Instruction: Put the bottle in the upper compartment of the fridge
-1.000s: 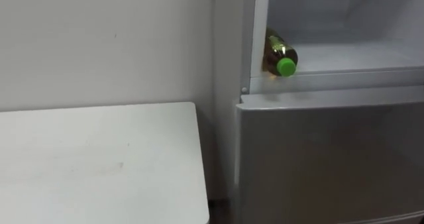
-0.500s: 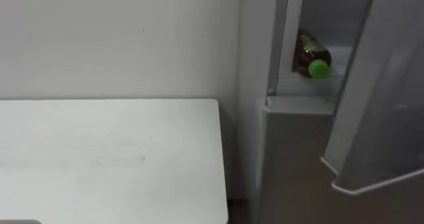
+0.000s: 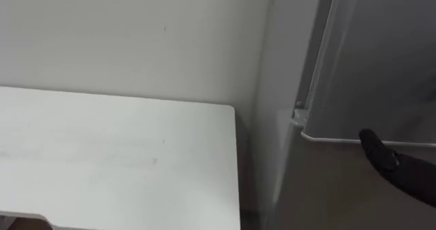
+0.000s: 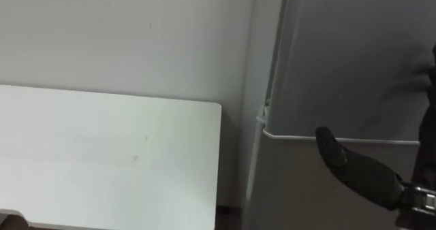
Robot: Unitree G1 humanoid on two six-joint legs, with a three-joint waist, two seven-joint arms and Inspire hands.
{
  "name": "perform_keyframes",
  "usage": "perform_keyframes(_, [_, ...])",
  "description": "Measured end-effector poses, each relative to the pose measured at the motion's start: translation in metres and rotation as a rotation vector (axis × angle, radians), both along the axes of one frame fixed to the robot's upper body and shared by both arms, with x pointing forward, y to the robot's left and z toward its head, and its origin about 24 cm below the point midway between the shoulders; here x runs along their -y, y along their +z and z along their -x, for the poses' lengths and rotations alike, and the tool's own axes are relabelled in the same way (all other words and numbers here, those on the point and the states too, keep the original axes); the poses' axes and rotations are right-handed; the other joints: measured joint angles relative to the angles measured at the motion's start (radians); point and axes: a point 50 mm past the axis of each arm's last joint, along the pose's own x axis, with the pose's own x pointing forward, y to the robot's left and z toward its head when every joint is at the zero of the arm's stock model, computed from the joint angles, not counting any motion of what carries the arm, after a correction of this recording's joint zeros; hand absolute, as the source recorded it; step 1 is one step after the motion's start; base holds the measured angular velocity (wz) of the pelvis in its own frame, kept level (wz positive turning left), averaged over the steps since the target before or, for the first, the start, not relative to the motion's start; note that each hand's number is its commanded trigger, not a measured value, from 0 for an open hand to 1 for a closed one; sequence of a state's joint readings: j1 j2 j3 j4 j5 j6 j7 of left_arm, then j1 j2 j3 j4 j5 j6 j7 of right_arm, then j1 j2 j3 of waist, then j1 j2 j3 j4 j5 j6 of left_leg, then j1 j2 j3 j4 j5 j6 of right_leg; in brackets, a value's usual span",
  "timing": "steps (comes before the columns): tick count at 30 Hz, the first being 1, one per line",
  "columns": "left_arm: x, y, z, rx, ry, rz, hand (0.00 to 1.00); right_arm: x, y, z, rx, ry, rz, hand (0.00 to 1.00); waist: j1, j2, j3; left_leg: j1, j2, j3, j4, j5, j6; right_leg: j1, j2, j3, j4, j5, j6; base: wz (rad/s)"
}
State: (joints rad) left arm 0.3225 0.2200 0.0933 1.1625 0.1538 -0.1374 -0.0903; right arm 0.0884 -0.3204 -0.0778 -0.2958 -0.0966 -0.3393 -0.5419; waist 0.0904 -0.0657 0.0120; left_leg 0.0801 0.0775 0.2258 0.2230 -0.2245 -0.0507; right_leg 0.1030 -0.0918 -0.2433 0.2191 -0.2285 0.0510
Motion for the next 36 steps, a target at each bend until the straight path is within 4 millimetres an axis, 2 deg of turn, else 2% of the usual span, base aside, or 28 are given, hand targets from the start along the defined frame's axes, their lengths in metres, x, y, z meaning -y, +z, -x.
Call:
perform_keyframes(6, [0.000,0.000,0.000,-0.005,-0.012,-0.003,0.00,-0.004,0.000,-0.002,-0.030,0.039,0.065,0.00,0.001,0.026,-0.0053,0.000,0.002,-0.006,-0.001,0.000,-0.001,0.002,0.002,-0.006,0.004,0.004,-0.004,0.02])
perform_keyframes(16, [0.000,0.000,-0.002,-0.013,-0.013,-0.005,0.00,-0.002,-0.004,-0.003,-0.056,0.038,0.070,0.00,-0.002,0.012,-0.0049,0.004,0.003,-0.009,0.000,0.001,-0.003,0.008,0.003,-0.008,0.001,0.005,-0.005,0.00])
perform_keyframes(20, [-0.001,0.001,-0.006,-0.008,-0.013,-0.009,0.00,0.004,-0.018,-0.011,-0.099,-0.003,0.095,0.00,-0.001,0.008,-0.0020,0.010,0.004,-0.015,0.002,0.001,-0.003,0.023,0.003,-0.015,-0.001,0.006,-0.005,0.05])
perform_keyframes(24, [0.000,0.001,-0.013,-0.001,-0.014,-0.012,0.00,0.009,-0.034,-0.024,-0.155,-0.078,0.207,0.00,-0.003,0.016,-0.0051,0.021,0.003,-0.027,0.000,0.001,-0.003,0.051,0.006,-0.024,-0.019,0.016,-0.003,0.08])
perform_keyframes(27, [-0.001,0.002,-0.016,0.003,-0.015,-0.015,0.00,0.013,-0.042,-0.028,-0.199,-0.098,0.227,0.00,-0.001,0.022,-0.0067,0.022,0.000,-0.037,0.000,0.003,-0.001,0.055,0.003,-0.032,-0.018,0.017,-0.003,0.07])
perform_keyframes(32, [-0.001,0.003,-0.016,-0.010,-0.038,-0.028,0.00,0.016,-0.046,-0.039,-0.238,-0.120,0.221,0.00,0.000,0.032,-0.0086,0.018,-0.002,-0.040,0.000,0.006,0.000,0.055,0.003,-0.035,-0.020,0.017,-0.003,0.03])
perform_keyframes(36, [-0.001,0.004,-0.015,-0.018,-0.044,-0.034,0.00,0.015,-0.048,-0.045,-0.236,-0.134,0.215,0.00,0.000,0.031,-0.0104,0.017,-0.003,-0.040,0.000,0.007,0.001,0.057,0.003,-0.034,-0.025,0.018,-0.002,0.00])
